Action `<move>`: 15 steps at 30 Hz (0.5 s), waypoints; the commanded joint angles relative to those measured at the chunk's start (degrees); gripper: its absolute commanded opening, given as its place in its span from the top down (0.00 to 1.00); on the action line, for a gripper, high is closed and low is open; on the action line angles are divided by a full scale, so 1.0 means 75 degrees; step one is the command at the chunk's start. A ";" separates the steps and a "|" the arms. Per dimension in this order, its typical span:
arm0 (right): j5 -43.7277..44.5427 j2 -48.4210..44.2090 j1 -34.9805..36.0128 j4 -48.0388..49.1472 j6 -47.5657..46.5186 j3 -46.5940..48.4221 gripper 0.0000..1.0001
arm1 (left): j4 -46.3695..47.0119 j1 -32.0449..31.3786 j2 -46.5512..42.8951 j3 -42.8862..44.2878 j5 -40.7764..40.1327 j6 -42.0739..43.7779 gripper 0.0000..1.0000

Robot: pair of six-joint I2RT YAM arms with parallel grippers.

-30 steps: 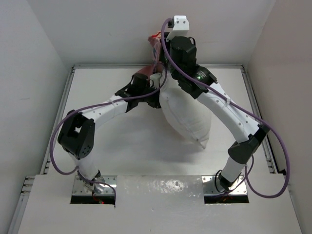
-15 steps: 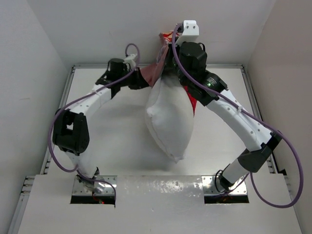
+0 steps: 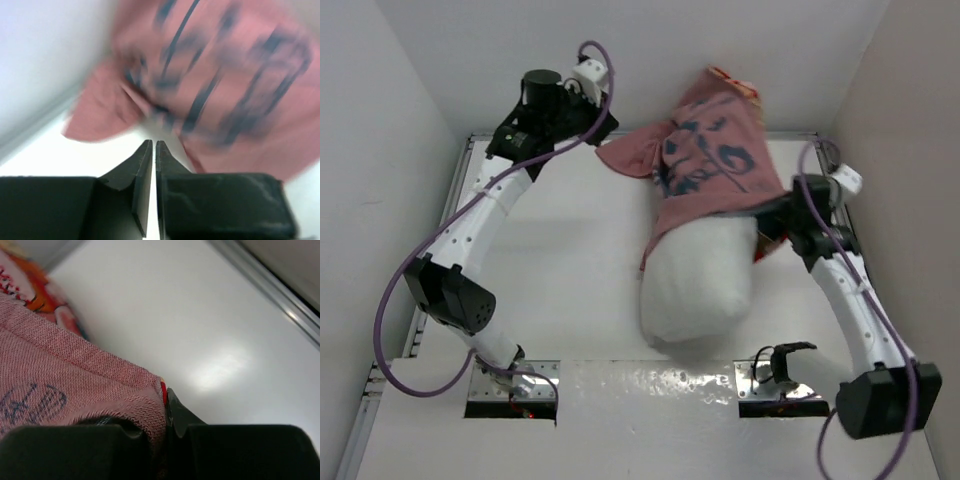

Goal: Put the pillow into the pillowcase

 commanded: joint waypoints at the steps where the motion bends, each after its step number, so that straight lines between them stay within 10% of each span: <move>1: -0.0950 -0.0978 -0.2499 -0.0580 0.1510 -0.1368 1.00 | -0.0865 -0.0211 0.0223 -0.0562 0.0123 0.0591 0.93; 15: -0.2888 -0.0557 -0.2956 -0.0110 -0.0212 -0.1701 1.00 | -0.1873 -0.2998 0.0868 -0.1874 0.0947 0.3203 0.39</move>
